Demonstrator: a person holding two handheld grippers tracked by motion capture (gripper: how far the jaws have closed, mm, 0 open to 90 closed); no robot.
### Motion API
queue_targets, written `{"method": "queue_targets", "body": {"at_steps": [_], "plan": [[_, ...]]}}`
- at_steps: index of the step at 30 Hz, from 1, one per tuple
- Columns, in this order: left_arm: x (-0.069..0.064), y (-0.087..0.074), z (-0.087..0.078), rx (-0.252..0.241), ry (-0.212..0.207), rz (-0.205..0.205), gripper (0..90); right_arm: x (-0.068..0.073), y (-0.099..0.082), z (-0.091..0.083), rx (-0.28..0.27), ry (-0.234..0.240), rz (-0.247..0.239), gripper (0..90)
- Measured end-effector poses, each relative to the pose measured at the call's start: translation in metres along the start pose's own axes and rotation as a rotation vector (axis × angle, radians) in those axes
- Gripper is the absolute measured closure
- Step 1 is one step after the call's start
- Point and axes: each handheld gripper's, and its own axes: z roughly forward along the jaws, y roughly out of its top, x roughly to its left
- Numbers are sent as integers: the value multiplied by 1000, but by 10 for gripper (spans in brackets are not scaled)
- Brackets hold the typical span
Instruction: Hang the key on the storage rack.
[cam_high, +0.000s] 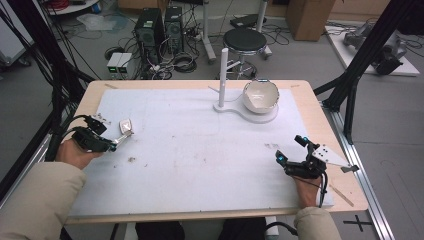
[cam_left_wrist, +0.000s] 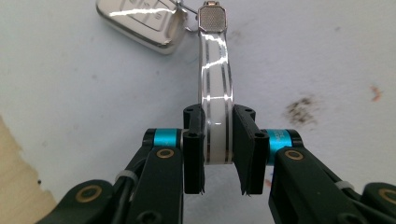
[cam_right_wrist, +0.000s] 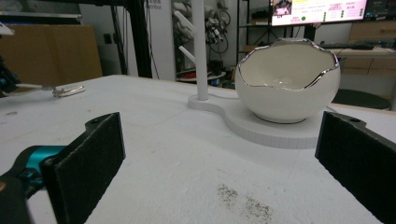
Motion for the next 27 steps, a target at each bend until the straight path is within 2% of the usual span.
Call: {"method": "queue_targets", "body": {"at_steps": [3, 5, 7, 9, 11, 12, 15, 17, 19, 20, 22, 24, 27], "plan": [[-4, 4, -7, -43, -33, 42, 747, 1, 2, 1, 19, 20, 14, 5], [-10, 8, -11, -95, -61, 100, 747, 2, 7, 3, 27, 36, -4, 5], [-16, 12, -14, -121, -77, 157, 747, 3, 9, 5, 29, 45, -12, 5], [-21, 15, -16, -150, -95, 196, 747, 4, 14, 7, 31, 58, -15, 5], [-26, 18, -17, -172, -117, 209, 747, 6, 24, 10, 36, 87, -9, 5], [-30, 21, -18, -184, -130, 227, 747, 7, 29, 12, 30, 100, -27, 5], [-37, 25, -19, -215, -167, 258, 747, 10, 37, 15, 33, 125, -37, 5], [-42, 27, -20, -240, -184, 266, 746, 15, 51, 20, 35, 168, -56, 5], [-47, 30, -21, -269, -212, 271, 746, 16, 55, 22, 40, 179, -62, 5], [-49, 32, -22, -288, -230, 271, 745, 19, 65, 27, 47, 206, -69, 6], [-52, 36, -24, -312, -266, 269, 746, 19, 69, 29, 51, 214, -76, 6], [-58, 41, -25, -343, -293, 276, 745, 23, 80, 35, 54, 243, -87, 6], [-67, 53, -27, -347, -329, 312, 745, 30, 96, 46, 73, 294, -107, 6]]}}
